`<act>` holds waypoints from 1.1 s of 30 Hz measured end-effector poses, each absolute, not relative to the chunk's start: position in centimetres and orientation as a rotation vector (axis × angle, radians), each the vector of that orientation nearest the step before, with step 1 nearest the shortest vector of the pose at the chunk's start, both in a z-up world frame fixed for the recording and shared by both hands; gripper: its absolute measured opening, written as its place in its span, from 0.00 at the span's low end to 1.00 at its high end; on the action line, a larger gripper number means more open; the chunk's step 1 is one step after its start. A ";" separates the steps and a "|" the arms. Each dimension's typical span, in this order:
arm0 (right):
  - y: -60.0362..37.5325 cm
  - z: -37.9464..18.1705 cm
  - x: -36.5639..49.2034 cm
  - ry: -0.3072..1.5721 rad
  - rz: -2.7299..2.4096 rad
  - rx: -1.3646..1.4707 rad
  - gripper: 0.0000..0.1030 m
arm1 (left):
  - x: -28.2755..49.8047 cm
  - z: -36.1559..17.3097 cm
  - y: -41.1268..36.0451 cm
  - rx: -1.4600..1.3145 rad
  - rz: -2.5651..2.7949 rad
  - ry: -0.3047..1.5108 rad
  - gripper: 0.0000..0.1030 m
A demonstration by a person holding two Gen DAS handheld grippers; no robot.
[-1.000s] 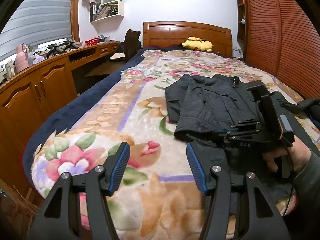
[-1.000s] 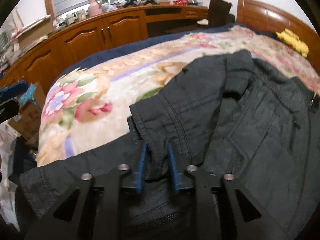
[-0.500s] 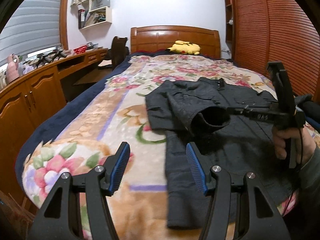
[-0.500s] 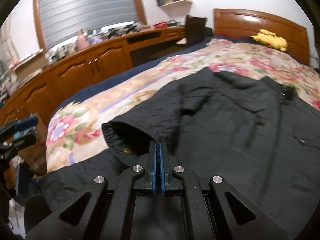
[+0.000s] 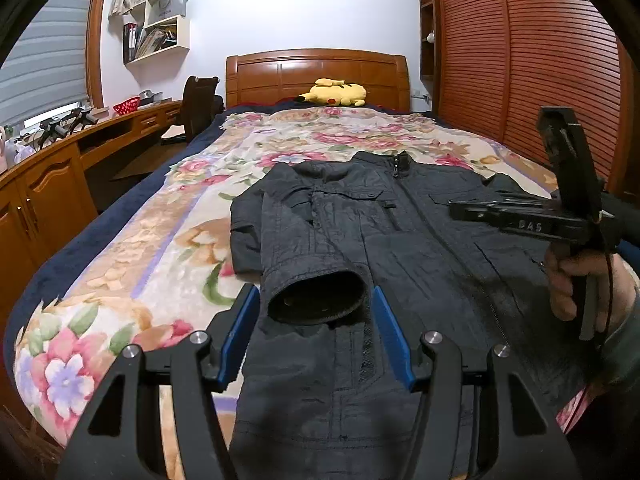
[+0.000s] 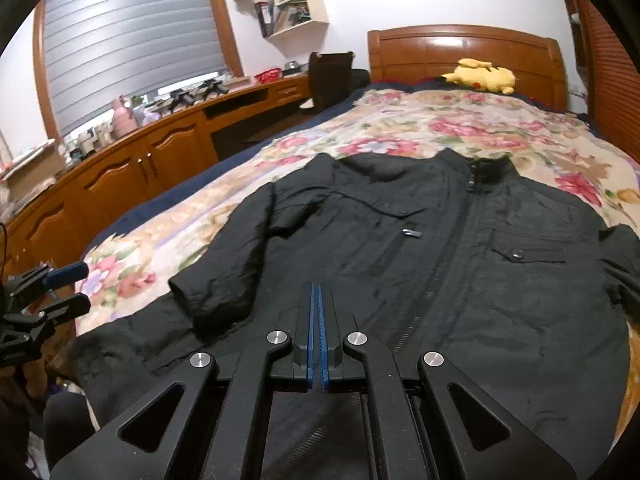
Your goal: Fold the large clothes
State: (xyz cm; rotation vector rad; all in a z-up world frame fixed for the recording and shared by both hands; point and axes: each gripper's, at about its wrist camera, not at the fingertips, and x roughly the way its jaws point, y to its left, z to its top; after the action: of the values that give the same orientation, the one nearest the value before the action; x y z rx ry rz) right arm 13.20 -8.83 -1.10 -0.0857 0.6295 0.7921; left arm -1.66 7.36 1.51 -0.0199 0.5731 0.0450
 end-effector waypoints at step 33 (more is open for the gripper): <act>-12.2 -0.8 14.9 0.601 0.645 -0.076 0.00 | 1.8 1.8 5.1 -0.033 -0.030 0.539 0.56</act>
State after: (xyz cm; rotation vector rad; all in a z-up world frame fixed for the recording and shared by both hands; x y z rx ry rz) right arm 14.88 -12.17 -0.83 -0.0764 0.6014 0.6452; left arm 1.76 5.07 1.84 -0.0328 0.5394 -0.0304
